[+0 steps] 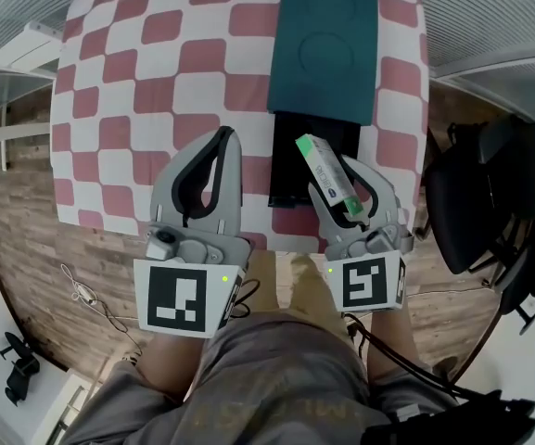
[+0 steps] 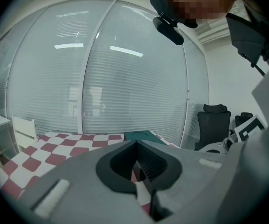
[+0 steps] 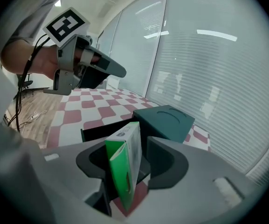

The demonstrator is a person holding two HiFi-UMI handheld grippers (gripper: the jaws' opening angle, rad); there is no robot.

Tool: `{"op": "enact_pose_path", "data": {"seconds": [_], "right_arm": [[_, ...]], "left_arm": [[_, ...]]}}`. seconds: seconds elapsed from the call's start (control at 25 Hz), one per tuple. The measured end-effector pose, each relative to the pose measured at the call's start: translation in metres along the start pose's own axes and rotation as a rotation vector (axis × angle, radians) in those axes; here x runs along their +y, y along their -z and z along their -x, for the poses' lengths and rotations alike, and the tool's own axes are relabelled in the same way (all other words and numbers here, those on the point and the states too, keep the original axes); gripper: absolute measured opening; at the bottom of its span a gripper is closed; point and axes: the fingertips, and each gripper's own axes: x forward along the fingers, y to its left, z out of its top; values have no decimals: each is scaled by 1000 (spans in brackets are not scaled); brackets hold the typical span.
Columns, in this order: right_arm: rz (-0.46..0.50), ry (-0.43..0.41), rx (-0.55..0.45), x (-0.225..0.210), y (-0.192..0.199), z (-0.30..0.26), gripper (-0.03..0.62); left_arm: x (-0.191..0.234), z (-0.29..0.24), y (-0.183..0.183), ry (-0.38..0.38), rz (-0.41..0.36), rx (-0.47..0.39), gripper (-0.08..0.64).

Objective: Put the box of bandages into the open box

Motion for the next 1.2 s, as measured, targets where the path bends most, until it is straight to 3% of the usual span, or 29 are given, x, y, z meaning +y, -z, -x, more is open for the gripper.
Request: {"op": "enact_pose_path", "data": {"seconds": [0.2,0.44,0.8,0.92,1.2], "right_arm": [[14,-70,-41,11,-6,12,258],[11,-100,-92,11,-4,33,252],[-12,-2,-79,-9,2,30,193],[-3,15,-85,-10,-5,23,147],[89,67,-77,-12,-17,5,133]], "left_arm": [[-10,0,-2,15,-5,-4,0],[-25,-1,-6,36,-12,-10,0],[-25,-7,-3,50,-7,4,0],[-16,-8,-5,41,-11,-1,1],[3,-9,-4,22,-1,8,0]]}}
